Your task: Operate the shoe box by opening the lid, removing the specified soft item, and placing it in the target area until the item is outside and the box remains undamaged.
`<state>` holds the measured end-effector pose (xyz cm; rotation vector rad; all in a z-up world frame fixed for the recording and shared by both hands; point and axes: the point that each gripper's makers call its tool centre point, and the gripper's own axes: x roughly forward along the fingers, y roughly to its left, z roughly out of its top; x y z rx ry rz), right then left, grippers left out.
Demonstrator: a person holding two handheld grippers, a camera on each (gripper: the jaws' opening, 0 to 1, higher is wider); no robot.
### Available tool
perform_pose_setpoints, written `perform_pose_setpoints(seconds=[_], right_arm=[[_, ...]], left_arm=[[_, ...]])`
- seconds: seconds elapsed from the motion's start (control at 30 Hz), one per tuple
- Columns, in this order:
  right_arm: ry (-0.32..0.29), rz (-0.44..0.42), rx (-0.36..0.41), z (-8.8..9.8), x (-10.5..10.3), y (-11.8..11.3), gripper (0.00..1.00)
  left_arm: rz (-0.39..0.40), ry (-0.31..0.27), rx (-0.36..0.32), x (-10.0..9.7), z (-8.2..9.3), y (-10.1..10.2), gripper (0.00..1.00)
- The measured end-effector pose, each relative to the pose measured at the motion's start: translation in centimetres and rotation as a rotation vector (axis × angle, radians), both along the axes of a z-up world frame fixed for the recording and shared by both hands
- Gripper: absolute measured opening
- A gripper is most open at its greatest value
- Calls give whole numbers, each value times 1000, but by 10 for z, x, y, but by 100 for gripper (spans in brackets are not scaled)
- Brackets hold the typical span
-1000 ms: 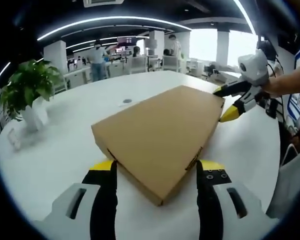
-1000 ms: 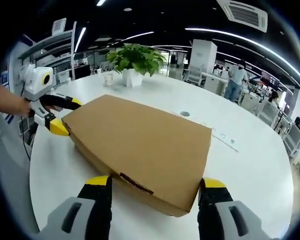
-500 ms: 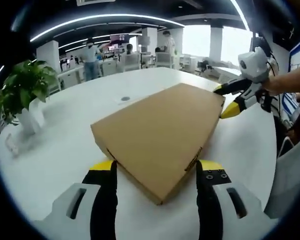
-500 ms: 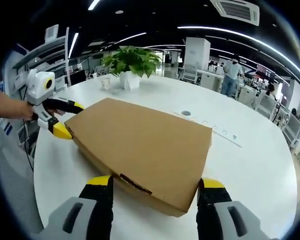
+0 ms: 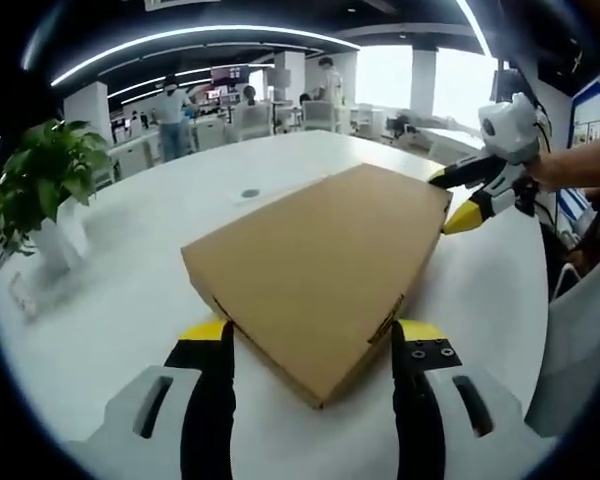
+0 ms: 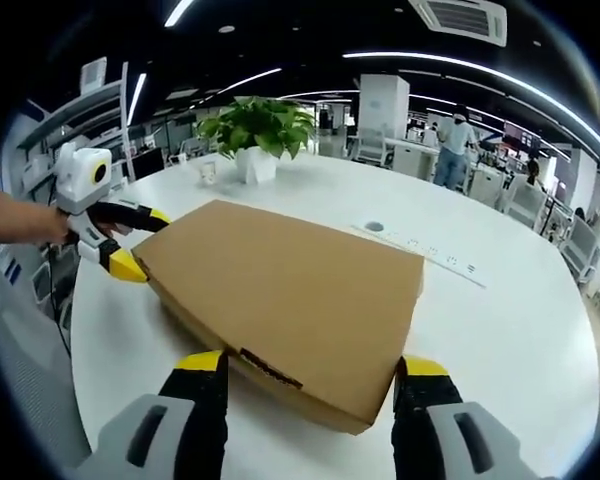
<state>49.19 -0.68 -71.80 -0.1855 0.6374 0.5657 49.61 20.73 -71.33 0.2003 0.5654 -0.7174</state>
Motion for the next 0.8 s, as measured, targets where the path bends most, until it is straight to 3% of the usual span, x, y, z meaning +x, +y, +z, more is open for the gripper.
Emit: perform_pose_setpoints(seconds=[0.8], right_arm=[[-28, -57, 38, 2, -26, 41, 62]], left_arm=[[-47, 13, 18, -13, 0, 39, 62]])
